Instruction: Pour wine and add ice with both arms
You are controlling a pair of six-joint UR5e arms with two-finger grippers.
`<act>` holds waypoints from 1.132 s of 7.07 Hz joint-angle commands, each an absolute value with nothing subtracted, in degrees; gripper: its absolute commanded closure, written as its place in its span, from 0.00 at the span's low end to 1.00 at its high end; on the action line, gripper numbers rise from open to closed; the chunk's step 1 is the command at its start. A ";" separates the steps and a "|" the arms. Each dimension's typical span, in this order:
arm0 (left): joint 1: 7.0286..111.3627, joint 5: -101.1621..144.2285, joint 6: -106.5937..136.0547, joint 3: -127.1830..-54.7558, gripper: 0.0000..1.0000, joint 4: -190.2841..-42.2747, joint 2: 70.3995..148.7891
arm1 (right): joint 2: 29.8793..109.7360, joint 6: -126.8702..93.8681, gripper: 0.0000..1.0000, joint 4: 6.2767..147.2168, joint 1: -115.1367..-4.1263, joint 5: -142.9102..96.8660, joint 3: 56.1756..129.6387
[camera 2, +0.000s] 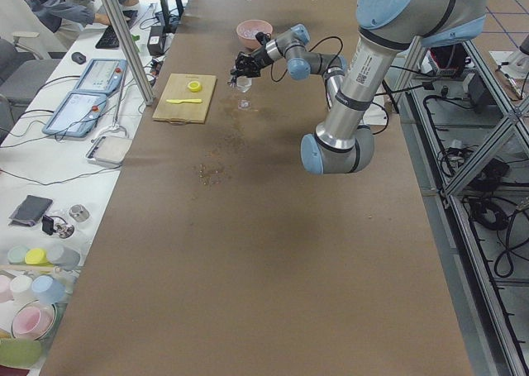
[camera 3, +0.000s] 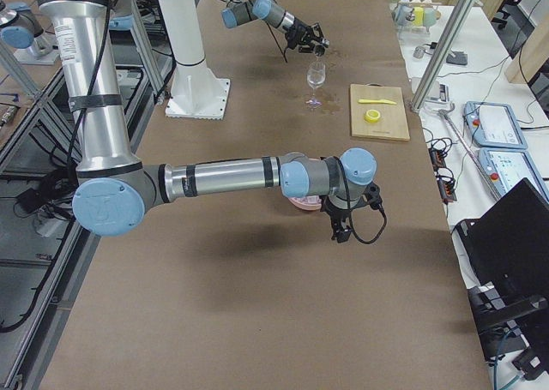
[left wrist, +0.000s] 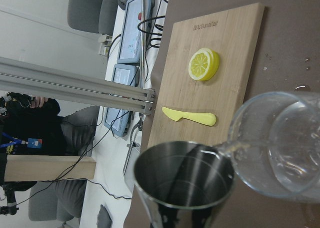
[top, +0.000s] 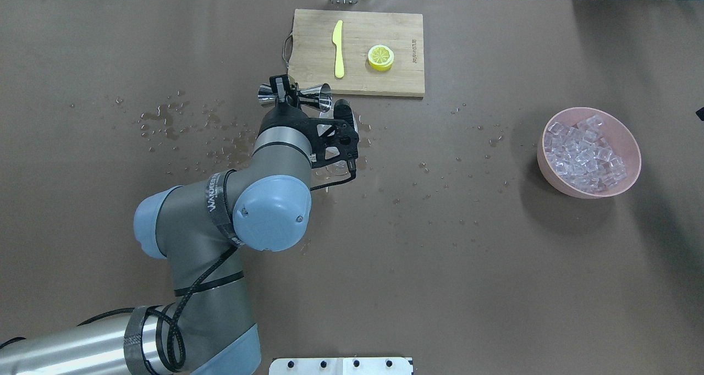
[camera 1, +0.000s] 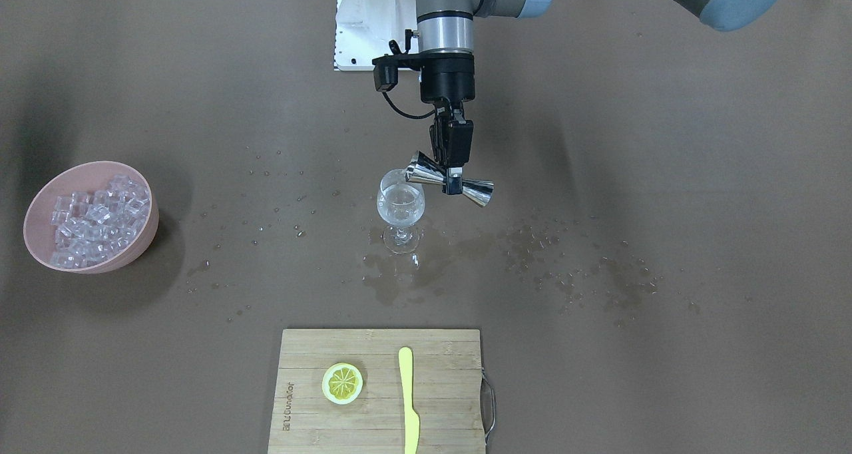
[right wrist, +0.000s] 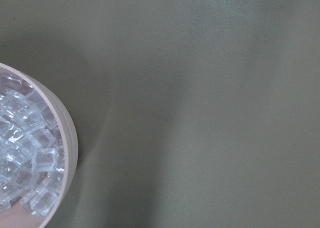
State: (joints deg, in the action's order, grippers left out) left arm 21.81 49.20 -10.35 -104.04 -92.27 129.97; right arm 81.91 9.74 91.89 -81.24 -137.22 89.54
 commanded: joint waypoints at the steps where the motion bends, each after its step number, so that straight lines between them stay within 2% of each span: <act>1: 21.80 49.04 -16.05 -104.15 1.00 -88.43 131.39 | 81.91 9.67 0.00 91.93 -81.12 -137.29 89.56; 5: 21.80 49.13 -19.50 -104.06 1.00 -81.83 133.68 | 80.86 9.76 0.00 91.85 -79.81 -137.20 89.82; 7: 21.88 49.31 -18.55 -104.32 1.00 -83.13 133.68 | 80.60 9.76 0.00 91.85 -79.54 -137.20 90.35; 8: 22.67 49.31 -16.37 -104.24 1.00 -88.37 133.07 | 79.99 9.76 0.00 91.85 -79.54 -137.28 90.35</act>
State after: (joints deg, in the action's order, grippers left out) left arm 22.07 49.26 -18.19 -104.20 -84.26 133.47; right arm 80.54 9.75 91.84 -79.60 -137.24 90.18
